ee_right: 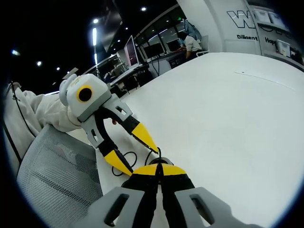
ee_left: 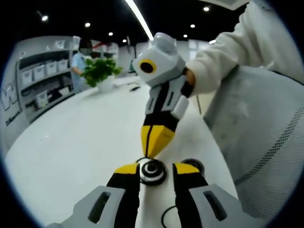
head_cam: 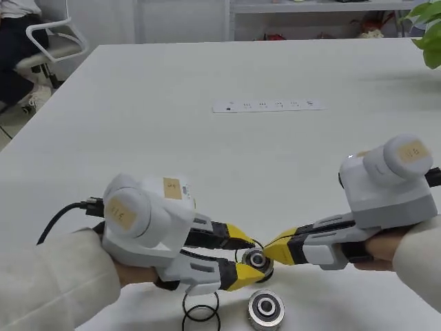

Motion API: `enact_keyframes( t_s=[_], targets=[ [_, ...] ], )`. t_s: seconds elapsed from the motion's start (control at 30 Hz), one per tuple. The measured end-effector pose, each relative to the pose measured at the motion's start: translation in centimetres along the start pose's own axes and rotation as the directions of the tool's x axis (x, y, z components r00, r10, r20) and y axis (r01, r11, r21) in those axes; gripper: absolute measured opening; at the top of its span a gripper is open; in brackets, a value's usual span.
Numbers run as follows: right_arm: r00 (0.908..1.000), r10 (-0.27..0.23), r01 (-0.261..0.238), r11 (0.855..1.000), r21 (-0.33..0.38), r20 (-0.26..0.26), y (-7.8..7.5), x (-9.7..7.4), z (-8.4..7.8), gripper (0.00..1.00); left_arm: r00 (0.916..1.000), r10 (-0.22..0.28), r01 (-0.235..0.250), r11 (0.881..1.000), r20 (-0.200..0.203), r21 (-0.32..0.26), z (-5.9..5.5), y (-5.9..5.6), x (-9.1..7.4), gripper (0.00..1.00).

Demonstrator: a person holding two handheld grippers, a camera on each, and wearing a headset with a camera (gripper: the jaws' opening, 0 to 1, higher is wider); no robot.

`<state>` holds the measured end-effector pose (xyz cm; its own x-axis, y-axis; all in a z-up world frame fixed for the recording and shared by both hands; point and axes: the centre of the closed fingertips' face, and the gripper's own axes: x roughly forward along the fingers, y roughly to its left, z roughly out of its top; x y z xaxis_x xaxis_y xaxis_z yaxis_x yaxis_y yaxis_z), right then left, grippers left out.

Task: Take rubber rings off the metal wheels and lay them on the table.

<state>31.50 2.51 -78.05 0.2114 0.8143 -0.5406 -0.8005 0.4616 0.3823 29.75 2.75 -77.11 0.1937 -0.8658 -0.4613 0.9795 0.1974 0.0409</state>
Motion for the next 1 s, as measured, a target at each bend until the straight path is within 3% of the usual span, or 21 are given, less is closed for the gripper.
enact_keyframes(
  t_s=[0.13, 0.47, 0.6, 1.0],
  targets=[
    [1.0, 0.003, -0.003, 1.0, 0.016, 0.003, -0.1, -0.1, 0.0, 0.0, 0.9993, 0.025, -0.024, 1.0, 0.029, -0.019, 0.8, 0.5, -1.4, 0.34],
    [0.9996, 0.016, -0.017, 0.999, 0.034, 0.022, 0.7, -0.5, 0.7, 0.0, 0.9951, 0.091, -0.09, 0.996, 0.039, -0.015, 1.3, 1.0, -5.2, 0.48],
    [0.9995, 0.017, -0.018, 0.999, 0.035, 0.027, 0.9, -0.7, 0.9, 0.0, 0.9929, 0.112, -0.112, 0.994, 0.038, -0.018, 1.3, 0.7, -6.6, 0.57],
    [0.999, 0.033, -0.034, 0.999, 0.029, 0.03, 2.1, -0.9, 1.6, 0.0, 0.987, 0.155, -0.153, 0.987, 0.043, -0.039, 0.8, -0.5, -9.9, 0.68]
  ],
)
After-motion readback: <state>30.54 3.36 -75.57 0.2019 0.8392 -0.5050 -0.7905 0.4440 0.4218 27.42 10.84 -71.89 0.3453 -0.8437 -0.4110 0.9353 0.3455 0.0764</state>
